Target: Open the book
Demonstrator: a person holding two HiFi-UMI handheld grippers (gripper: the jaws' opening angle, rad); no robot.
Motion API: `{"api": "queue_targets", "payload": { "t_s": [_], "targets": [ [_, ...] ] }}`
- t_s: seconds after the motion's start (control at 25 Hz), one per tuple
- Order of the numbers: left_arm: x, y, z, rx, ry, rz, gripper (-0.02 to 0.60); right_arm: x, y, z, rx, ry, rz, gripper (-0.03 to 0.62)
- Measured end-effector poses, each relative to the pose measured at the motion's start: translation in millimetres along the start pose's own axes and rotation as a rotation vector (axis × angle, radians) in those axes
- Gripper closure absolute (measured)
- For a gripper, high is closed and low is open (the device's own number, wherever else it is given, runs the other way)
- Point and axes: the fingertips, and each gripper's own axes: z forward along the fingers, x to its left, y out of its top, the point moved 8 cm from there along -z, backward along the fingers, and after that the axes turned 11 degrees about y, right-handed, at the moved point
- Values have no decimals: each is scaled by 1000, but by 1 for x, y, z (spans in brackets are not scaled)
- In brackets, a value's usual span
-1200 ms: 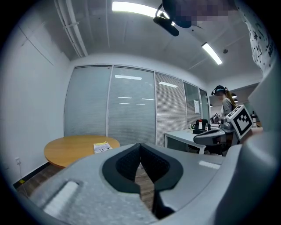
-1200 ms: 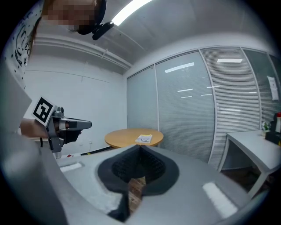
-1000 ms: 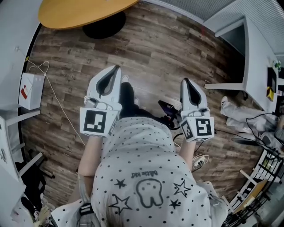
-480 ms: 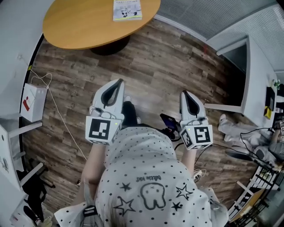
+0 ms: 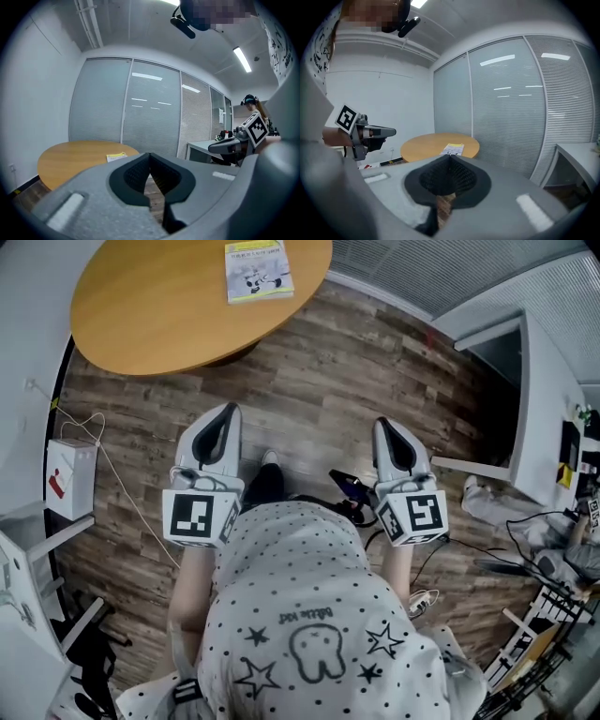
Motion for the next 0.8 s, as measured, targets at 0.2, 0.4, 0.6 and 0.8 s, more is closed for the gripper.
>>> {"api": "queue_targets", "payload": {
  "t_s": [0.2, 0.4, 0.6, 0.8],
  "targets": [
    [19, -3, 24, 24, -29, 5, 575, -6, 5, 27, -1, -29, 6, 591],
    [34, 3, 38, 31, -39, 10, 574, -9, 8, 32, 5, -63, 18, 591],
    [33, 0, 53, 47, -65, -11, 575, -17, 12, 27, 9, -110, 31, 591],
    [23, 2, 70, 37, -80, -15, 575, -33, 15, 28, 16, -133, 18, 591]
  ]
}}
